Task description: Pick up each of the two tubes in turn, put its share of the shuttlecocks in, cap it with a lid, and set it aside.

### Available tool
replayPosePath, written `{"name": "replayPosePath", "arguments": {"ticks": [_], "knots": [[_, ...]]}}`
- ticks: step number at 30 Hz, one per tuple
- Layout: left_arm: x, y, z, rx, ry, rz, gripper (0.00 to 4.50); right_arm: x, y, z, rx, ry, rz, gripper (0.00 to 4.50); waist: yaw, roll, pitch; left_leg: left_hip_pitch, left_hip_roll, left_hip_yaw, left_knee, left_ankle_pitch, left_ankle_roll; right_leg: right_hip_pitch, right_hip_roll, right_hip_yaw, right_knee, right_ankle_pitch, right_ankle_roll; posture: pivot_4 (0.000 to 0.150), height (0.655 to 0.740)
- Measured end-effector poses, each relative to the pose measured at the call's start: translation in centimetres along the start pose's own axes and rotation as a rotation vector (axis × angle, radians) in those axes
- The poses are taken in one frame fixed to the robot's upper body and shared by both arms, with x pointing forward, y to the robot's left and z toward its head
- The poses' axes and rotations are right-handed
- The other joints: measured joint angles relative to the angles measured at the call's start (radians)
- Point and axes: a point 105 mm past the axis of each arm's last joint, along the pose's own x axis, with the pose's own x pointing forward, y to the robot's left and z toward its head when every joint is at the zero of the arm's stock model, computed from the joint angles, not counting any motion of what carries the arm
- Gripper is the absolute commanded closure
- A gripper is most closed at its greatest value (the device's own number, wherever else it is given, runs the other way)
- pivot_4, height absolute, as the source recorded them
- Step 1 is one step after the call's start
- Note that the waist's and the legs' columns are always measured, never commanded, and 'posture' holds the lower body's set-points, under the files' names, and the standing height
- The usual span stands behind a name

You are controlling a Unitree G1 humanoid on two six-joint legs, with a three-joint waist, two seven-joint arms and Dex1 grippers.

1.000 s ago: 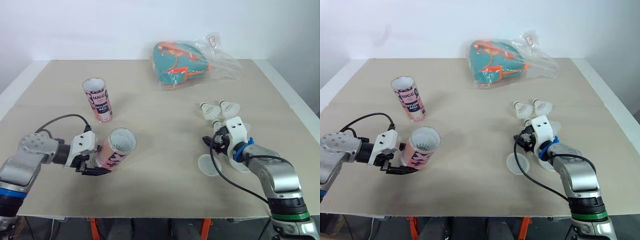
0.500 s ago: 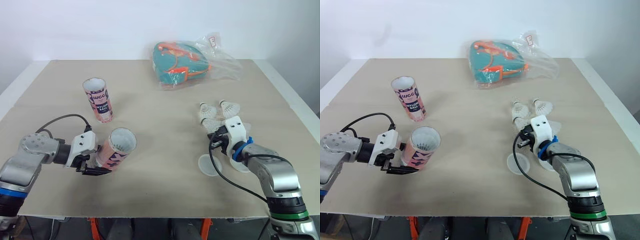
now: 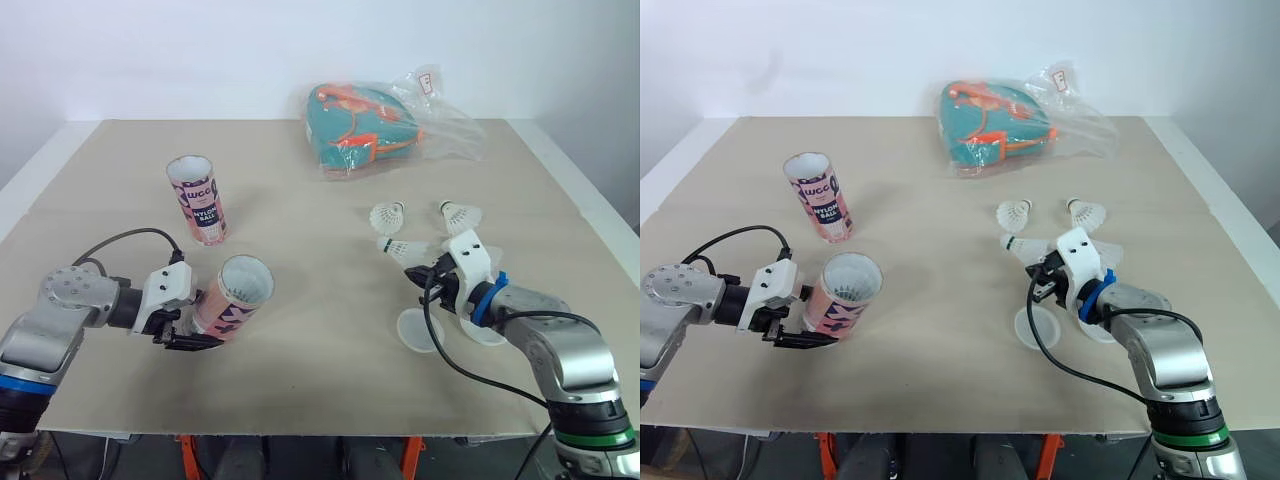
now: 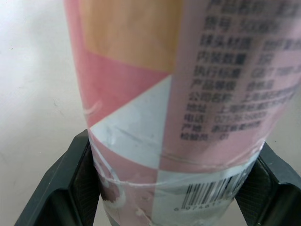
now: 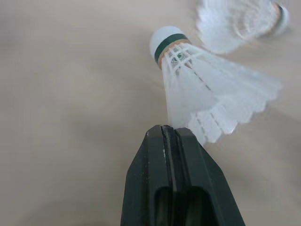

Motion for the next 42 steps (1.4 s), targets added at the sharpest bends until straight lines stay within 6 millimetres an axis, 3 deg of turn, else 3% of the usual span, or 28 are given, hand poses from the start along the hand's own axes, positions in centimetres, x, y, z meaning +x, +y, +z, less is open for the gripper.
{"name": "replayPosePath", "arguments": {"ticks": [3,7,14,18,27,28,29,35,36,42], "knots": [[0.0,0.0,0.0,0.003,0.003,0.0,1.06,-0.5,2.2,2.0,-0.054,-0.074,0.143,4.44,0.0,0.0,0.0,0.0,0.0,0.0,0.0,0.0,0.0,0.0,0.0,0.0,0.0,0.0,0.0,0.15,0.7387],[0.1,0.2,0.0,0.002,0.002,0.0,1.06,-1.1,5.2,6.2,-0.181,-0.23,0.336,4.44,0.0,0.0,0.0,0.0,0.0,0.0,0.002,0.0,0.0,0.001,0.0,0.0,0.0,0.0,0.0,0.15,0.7387],[0.3,0.4,0.1,0.013,-0.003,-0.017,1.06,0.2,9.5,11.2,-0.521,-0.322,0.58,4.44,0.0,0.0,0.0,0.0,0.003,0.006,0.003,0.001,0.001,-0.002,-0.001,-0.001,-0.002,0.0,0.0,0.15,0.7387],[0.4,0.3,0.3,0.023,-0.007,-0.027,1.06,1.2,11.0,11.7,-0.703,-0.284,0.674,4.44,0.001,0.0,0.0,-0.002,0.003,0.008,0.003,0.001,0.001,-0.002,-0.004,-0.002,-0.004,0.0,0.002,0.15,0.7387],[0.3,0.3,0.2,0.021,-0.01,-0.02,1.06,1.9,11.3,10.7,-0.818,-0.226,0.743,4.44,0.002,0.0,0.0,-0.006,0.003,0.008,0.004,0.001,0.002,0.0,-0.003,-0.003,-0.004,0.001,0.003,0.15,0.7387],[0.3,0.4,0.2,0.021,-0.01,-0.019,1.06,2.1,11.2,10.8,-0.818,-0.224,0.741,3.84,0.002,0.0,0.0,-0.006,0.003,0.008,0.004,0.002,0.002,0.0,-0.003,-0.003,-0.004,0.001,0.003,0.15,0.7387],[0.3,0.4,0.2,0.02,-0.01,-0.017,1.06,2.3,11.2,11.0,-0.81,-0.229,0.74,3.59,0.002,0.0,0.0,-0.006,0.003,0.009,0.004,0.002,0.003,-0.001,-0.003,-0.003,-0.004,0.002,0.002,0.15,0.7387],[0.3,0.3,0.3,0.024,-0.01,-0.017,1.06,2.4,11.5,11.6,-0.772,-0.242,0.767,0.82,0.002,0.0,0.0,-0.006,0.003,0.009,0.004,0.002,0.003,-0.001,-0.004,-0.003,-0.004,0.002,0.003,0.15,0.7387],[0.3,0.3,0.3,0.024,-0.01,-0.016,1.06,2.3,11.5,11.6,-0.758,-0.245,0.775,0.19,0.002,0.0,0.0,-0.006,0.003,0.009,0.004,0.002,0.003,-0.001,-0.004,-0.003,-0.004,0.002,0.003,0.15,0.7387],[0.3,0.3,0.3,0.024,-0.01,-0.015,1.06,1.0,10.8,13.1,-0.621,-0.326,0.79,0.09,0.002,0.0,0.0,-0.006,0.004,0.009,0.004,0.002,0.003,0.0,-0.004,-0.003,-0.004,0.002,0.003,0.15,0.7387]]}}
